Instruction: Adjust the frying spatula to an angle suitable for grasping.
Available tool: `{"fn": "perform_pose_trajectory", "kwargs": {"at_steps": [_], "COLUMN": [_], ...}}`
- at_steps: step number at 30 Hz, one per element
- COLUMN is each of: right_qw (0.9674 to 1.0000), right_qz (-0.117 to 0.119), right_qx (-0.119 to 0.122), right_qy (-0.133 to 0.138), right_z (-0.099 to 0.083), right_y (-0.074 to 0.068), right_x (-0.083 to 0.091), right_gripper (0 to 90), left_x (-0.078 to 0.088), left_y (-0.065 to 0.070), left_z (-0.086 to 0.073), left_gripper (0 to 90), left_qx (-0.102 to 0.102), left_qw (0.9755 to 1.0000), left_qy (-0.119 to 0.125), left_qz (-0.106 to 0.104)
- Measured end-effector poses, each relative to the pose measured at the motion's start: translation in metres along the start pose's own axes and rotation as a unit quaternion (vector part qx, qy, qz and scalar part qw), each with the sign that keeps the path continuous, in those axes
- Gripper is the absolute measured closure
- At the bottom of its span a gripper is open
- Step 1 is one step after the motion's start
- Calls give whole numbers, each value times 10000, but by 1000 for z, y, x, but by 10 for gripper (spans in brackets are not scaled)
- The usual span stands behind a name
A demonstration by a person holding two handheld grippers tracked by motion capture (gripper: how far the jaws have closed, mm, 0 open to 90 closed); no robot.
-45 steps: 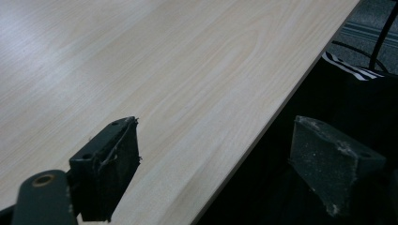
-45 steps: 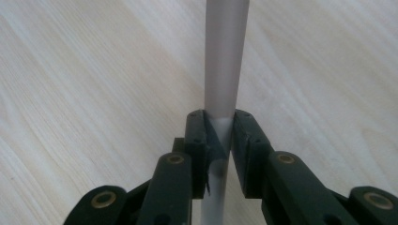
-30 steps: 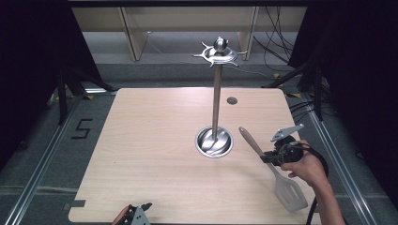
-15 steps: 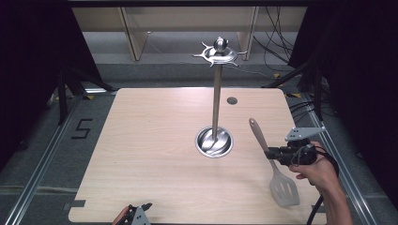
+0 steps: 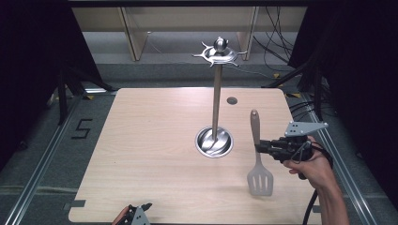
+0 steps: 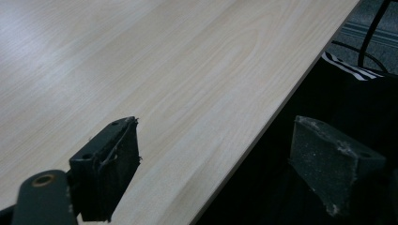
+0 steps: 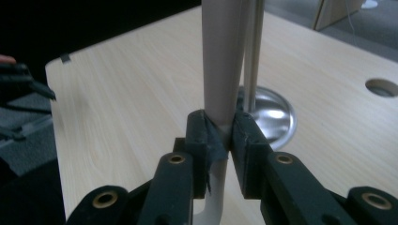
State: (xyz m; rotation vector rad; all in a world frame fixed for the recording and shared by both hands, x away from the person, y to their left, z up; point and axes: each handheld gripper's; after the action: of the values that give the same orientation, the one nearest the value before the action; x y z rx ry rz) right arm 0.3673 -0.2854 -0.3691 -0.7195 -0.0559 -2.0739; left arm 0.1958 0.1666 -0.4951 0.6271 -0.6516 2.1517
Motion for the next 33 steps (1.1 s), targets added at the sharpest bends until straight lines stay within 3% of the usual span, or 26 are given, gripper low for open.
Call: {"fn": "perform_pose_trajectory", "kwargs": {"at_steps": [3, 4, 6, 8, 13, 15, 18, 22, 27, 29, 32, 33], "right_qw": [9996, 9995, 9991, 9992, 9980, 9976, 9982, 9969, 9970, 9963, 9948, 9958], "right_qz": [132, 223, 201, 227, 204, 317, 272, 353, 383, 398, 460, 419], "right_qx": [17, 74, 91, 132, 206, 352, 261, 406, 356, 444, 528, 407], "right_qy": [234, 193, 368, 310, 563, 514, 463, 579, 574, 625, 738, 711], "right_z": [7, 9, 13, 16, 30, 35, 39, 52, 65, 71, 78, 80], "right_y": [-3, -4, -7, -8, -14, -14, -18, -20, -25, -26, -25, -26], "right_x": [-3, -2, -4, -3, -8, -9, -9, -12, -10, -10, -12, -11], "right_gripper": [785, 785, 785, 785, 786, 786, 786, 786, 786, 786, 786, 786], "left_x": [0, 0, 0, 0, 0, 0, 0, 0, 2, 1, 2, 2], "left_y": [0, 0, 0, 0, -1, 0, -2, -2, -2, -1, -2, -1], "left_z": [0, 0, -1, -1, 0, -1, -1, -1, 0, -1, 0, 0], "left_gripper": [154, 154, 154, 154, 154, 154, 154, 154, 154, 154, 154, 154], "left_qx": [3, 9, 54, 61, 14, 92, -27, -17, 9, 6, 25, 26], "left_qw": [10000, 10000, 10000, 10000, 10000, 9999, 10000, 10000, 10000, 10000, 10000, 10000], "left_qy": [-2, -1, 23, 23, -1, 54, -36, -31, -28, 26, -33, -14], "left_qz": [1, -3, -28, -26, 4, -20, 50, 61, -58, 39, -66, -20]}}
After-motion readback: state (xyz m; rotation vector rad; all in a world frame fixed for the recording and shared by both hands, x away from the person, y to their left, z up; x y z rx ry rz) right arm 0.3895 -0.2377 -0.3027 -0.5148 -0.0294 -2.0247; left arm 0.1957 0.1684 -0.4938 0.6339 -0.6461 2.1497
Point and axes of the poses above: each handheld gripper's, and its own axes: x roughly backward along the jaws, z roughly out of its top, y roughly to its right, and after that the axes turned 7 degrees about -x, right-handed
